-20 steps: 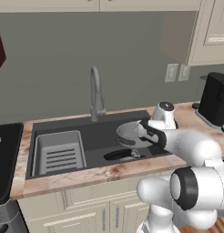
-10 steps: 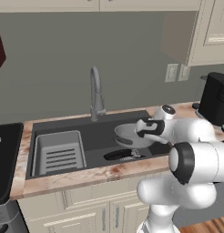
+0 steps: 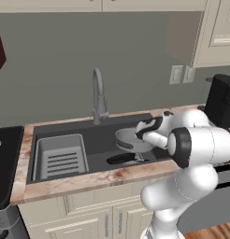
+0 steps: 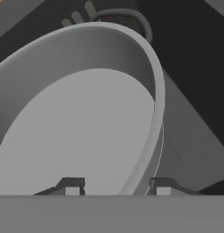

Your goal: Move the pot and pan from the stove into the sink.

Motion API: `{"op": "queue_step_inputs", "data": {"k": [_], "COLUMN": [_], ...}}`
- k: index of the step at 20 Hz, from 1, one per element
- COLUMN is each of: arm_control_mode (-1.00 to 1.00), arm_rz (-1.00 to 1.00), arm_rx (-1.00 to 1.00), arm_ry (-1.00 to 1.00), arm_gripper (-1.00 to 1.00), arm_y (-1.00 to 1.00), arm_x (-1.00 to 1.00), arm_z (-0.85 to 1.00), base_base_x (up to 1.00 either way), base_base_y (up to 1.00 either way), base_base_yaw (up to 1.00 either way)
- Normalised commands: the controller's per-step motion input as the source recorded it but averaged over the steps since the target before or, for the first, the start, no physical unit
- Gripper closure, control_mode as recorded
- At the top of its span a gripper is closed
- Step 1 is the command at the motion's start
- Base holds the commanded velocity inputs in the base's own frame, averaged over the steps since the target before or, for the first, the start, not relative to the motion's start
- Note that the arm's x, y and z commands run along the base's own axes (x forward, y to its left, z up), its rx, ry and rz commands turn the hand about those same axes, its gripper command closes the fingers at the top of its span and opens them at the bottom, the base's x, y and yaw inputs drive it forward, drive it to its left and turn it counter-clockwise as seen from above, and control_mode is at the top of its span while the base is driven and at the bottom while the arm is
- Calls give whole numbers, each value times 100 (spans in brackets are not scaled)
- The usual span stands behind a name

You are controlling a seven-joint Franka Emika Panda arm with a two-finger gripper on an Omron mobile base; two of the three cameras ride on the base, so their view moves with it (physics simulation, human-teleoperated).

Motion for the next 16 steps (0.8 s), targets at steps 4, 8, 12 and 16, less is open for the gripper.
{"op": "queue_step_inputs", "data": {"k": [4,8,12,16], "arm_control_mode": [-100,-100,-100,-100], "arm_rz": [-1,-3,-4,-4], "arm_rx": [0,0,3,5], "arm_ry": [0,0,-2,-2], "arm_gripper": [100,-100,-100,-100], "arm_y": [6,2,0,0], "arm_x": [17,9,-1,-14], "arm_z": [-6,-1,15,49], "base_base_x": [0,0,0,0], "base_base_y": [0,0,0,0], "base_base_yaw": [0,0,0,0]}}
